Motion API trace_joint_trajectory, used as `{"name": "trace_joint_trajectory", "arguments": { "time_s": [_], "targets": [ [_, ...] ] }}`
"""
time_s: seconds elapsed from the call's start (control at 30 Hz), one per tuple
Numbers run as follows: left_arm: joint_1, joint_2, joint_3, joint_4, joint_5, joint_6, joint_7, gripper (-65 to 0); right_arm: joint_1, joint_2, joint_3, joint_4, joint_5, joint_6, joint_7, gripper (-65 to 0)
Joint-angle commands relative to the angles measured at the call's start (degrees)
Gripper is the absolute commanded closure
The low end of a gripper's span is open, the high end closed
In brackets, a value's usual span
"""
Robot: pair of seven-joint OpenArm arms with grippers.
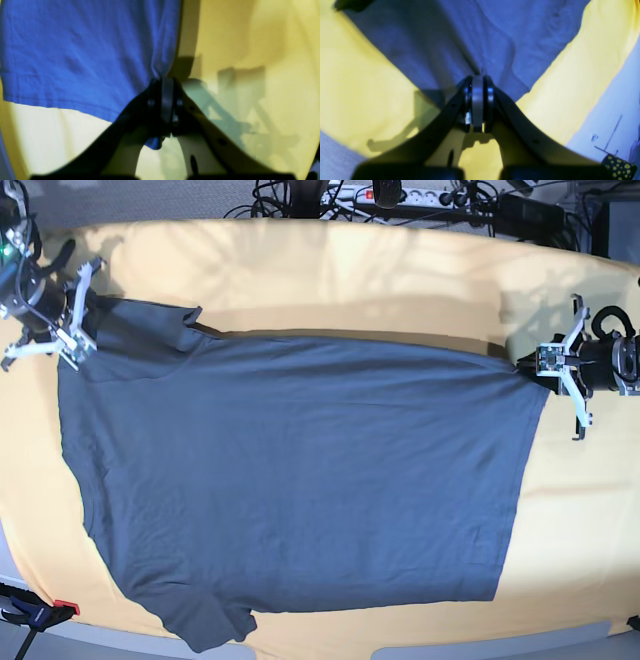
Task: Fold the T-shirt properly
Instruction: 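Grasp the shirt edge with both grippers and lift it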
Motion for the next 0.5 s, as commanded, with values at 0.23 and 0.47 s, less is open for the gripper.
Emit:
{"name": "trace_joint_trajectory", "arguments": {
  "time_s": [0.23,0.47],
  "targets": [
    [2.36,-5.18,-0.68,4.02,-0.66,-0.06,-0.13,0.0,-10.80,0.76,10.54,1.79,5.31,1.75,0.48,0.0],
    [8.31,-9.77,-0.68,12.55,-1.05,-0.06,8.55,0.0,-17.33,0.76,14.03,1.81,5.29,2.86,0.44,0.0]
  ]
}}
